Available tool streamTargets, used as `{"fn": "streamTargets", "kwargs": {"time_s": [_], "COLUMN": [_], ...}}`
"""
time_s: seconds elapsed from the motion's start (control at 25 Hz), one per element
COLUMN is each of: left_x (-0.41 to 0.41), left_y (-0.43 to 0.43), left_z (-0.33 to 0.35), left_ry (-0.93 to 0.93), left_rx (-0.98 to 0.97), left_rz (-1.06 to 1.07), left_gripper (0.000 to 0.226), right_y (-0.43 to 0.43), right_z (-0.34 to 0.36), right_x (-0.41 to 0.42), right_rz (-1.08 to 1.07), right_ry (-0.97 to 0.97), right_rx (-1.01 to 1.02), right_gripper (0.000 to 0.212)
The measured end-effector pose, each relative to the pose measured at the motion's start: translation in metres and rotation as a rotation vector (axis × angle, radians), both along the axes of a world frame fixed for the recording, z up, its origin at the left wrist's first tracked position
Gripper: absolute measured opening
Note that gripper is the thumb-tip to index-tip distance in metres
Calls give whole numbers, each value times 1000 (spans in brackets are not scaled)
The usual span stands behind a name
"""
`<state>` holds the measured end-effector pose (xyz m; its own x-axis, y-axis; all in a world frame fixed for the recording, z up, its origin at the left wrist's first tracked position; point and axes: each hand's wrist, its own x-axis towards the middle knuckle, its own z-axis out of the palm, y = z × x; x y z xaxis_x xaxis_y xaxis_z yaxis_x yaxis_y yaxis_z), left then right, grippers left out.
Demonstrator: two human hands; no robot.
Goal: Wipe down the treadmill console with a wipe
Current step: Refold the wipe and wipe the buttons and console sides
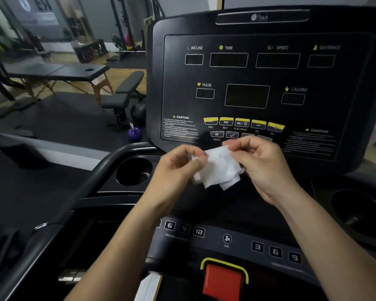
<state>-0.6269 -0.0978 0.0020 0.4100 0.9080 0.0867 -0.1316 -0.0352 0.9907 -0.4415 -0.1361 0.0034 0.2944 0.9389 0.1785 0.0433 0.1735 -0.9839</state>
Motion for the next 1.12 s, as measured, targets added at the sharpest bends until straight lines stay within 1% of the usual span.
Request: {"fn": "streamTargets", "kwargs": {"time_s": [0.08,0.12,0.16,0.24,0.32,0.4,0.44,0.48,0.52,0.6,0.64,0.68,0.76,0.88,0.96,1.0,1.08,1.12], "left_x": [6,8,9,10,14,19,21,23,25,24,22,19,10,-6,-16,-22,-31,-33], "left_y": [-6,-7,-8,-7,-3,0,1,3,4,6,7,8,13,19,22,24,29,31], "left_z": [-1,-1,-1,0,1,0,0,-1,-2,-4,-6,-8,-11,-12,-10,-9,-7,-7], "left_ry": [26,32,23,-48,-113,-149,-172,-191,-196,-186,-181,-177,-171,-141,-85,-52,37,73], "left_rx": [40,49,46,15,-11,-32,-43,-53,-54,-40,-35,-37,-65,-85,-19,30,87,105], "left_rz": [42,60,67,62,54,30,6,-17,-35,-67,-90,-114,-127,-25,69,70,-28,-85], "left_gripper": [23,27,31,36,38,39,40,42,44,44,42,40,38,31,29,35,47,42], "right_y": [1,0,-1,-3,-4,-4,-4,-5,-5,-5,-5,-4,2,11,14,15,18,20], "right_z": [-5,-8,-9,-12,-11,-11,-10,-8,-5,-1,2,4,4,6,10,12,14,14], "right_x": [4,5,5,6,7,8,6,4,0,-7,-11,-16,-21,-31,-38,-42,-47,-48], "right_rz": [97,159,208,259,169,4,-38,-37,1,115,166,180,121,67,80,108,150,143], "right_ry": [82,111,105,11,-46,-17,3,11,12,-35,-83,-124,-196,-235,-281,-310,-348,-339], "right_rx": [-1,-4,-17,-72,-110,-93,-83,-85,-95,-145,-166,-171,-150,-142,-149,-160,-180,-176], "right_gripper": [18,20,26,29,27,21,15,7,6,24,26,22,9,20,28,31,34,34]}}
